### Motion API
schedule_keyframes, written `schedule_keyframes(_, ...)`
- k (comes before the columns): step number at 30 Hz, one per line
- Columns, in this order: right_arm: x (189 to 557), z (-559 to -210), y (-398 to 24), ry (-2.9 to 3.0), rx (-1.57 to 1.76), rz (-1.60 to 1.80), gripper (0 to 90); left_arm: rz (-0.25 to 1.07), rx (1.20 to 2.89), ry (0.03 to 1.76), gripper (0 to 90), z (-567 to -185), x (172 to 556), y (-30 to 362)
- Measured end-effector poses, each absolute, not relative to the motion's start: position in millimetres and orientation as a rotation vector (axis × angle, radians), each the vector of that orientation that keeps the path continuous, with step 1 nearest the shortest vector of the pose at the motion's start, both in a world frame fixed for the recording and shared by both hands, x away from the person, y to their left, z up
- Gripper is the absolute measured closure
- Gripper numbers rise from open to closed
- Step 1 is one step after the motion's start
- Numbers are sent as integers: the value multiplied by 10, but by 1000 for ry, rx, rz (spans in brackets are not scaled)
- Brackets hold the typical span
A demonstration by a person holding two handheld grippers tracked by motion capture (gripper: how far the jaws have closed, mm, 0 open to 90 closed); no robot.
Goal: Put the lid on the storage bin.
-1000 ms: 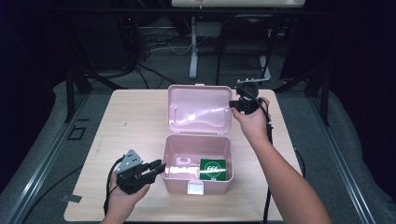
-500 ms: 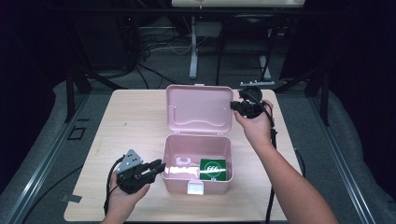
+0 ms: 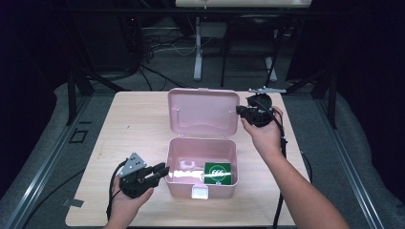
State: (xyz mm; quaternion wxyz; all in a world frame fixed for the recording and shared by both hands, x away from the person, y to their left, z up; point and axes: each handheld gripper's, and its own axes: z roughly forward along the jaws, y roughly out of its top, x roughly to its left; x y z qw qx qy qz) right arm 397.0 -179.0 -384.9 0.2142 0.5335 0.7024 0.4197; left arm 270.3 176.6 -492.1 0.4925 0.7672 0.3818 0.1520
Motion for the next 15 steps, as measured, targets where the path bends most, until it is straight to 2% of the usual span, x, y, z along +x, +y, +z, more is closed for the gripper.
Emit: schedule_keyframes(15,3806,-3834,-1802,1949,1426,1191,875,369,1857,931,739,-4923,2706,1763)
